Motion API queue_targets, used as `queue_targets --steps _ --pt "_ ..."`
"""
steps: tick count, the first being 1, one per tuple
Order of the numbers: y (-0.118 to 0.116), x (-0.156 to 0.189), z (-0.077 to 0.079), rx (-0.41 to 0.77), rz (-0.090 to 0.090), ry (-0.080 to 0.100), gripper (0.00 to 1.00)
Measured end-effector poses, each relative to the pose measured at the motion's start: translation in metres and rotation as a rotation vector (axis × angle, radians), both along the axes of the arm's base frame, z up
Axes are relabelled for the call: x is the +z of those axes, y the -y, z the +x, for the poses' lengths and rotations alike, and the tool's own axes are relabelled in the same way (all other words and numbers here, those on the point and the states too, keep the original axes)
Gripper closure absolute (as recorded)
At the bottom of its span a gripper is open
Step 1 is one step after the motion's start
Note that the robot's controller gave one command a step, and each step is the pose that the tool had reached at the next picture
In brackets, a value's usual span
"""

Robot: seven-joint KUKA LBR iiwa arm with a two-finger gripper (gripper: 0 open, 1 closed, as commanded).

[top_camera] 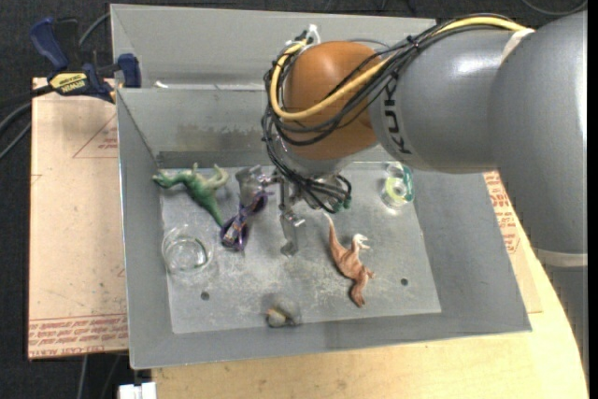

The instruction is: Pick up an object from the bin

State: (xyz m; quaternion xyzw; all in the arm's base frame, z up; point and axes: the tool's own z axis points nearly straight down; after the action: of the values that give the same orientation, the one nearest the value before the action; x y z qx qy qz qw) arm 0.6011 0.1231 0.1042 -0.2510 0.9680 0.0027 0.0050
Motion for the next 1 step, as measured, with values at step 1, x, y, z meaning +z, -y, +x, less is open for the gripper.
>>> queue_targets --steps 1 --pt "-0.0206 0.0277 0.0106 -0.073 -0.001 -0.010 0.00"
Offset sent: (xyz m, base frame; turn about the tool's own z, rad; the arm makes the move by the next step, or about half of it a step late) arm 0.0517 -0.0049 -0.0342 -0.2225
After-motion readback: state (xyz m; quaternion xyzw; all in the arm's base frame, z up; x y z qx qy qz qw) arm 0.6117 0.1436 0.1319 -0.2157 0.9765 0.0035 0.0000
